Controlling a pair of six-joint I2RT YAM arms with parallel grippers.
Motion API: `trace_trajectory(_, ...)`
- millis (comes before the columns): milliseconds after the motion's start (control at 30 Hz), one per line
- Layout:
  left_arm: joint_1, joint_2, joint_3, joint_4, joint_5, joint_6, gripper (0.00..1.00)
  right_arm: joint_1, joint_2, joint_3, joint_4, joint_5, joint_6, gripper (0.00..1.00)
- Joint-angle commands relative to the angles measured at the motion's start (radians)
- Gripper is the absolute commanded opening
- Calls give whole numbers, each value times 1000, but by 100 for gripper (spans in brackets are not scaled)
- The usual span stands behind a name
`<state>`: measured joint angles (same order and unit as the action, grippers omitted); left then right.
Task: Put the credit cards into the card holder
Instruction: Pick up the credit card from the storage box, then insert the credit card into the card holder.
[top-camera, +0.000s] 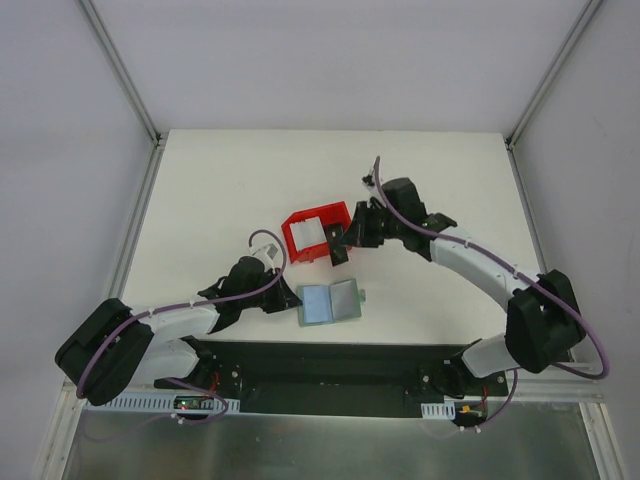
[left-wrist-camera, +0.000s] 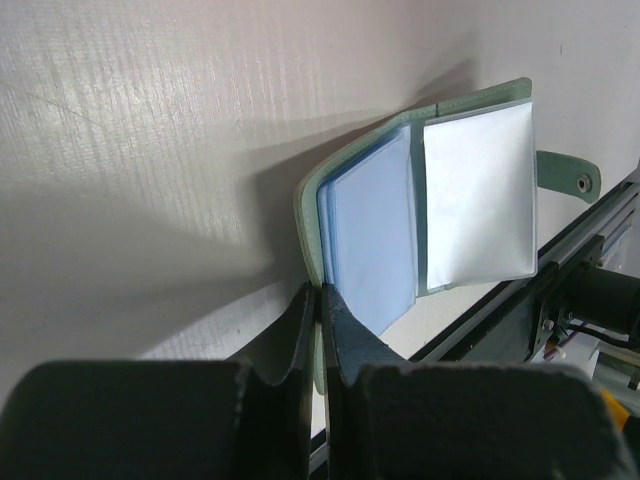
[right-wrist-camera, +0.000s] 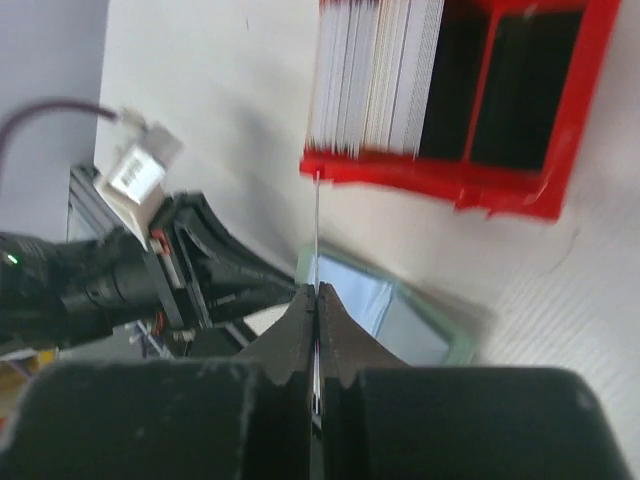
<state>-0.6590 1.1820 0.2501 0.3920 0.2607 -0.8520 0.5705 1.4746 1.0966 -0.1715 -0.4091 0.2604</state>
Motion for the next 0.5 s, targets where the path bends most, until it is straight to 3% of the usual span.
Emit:
trace_trajectory(0, 9, -7, -5, 34, 6, 5, 0, 75, -74, -206, 200, -37, 167, 0)
trace_trajectory(200, 9, 5, -5, 42, 0, 1, 0, 150, -76, -437, 392, -13, 280, 0)
trace_trajectory(467, 9, 28, -3, 51, 12, -12, 0, 157, -5, -517, 480, 3, 286, 0)
